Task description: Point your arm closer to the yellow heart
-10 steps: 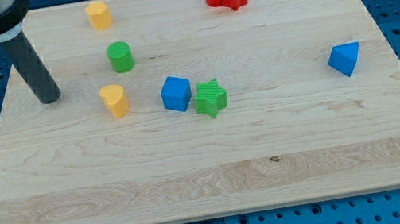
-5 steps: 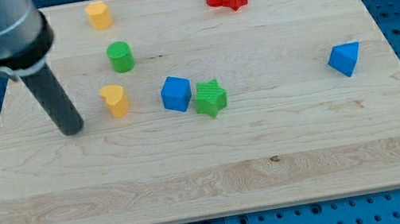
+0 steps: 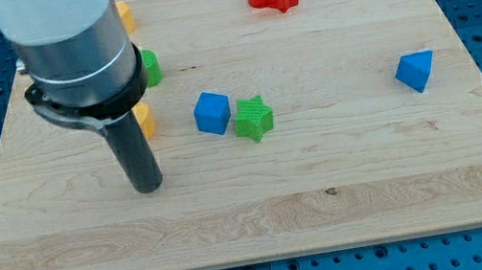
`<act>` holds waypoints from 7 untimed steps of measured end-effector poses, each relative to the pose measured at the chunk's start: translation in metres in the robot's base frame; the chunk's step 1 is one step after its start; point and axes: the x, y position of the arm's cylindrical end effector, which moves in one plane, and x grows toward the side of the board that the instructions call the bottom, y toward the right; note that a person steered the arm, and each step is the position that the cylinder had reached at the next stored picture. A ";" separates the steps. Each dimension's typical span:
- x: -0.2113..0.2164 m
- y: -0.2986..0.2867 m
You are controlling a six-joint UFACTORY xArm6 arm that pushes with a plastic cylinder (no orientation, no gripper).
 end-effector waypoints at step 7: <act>-0.038 -0.047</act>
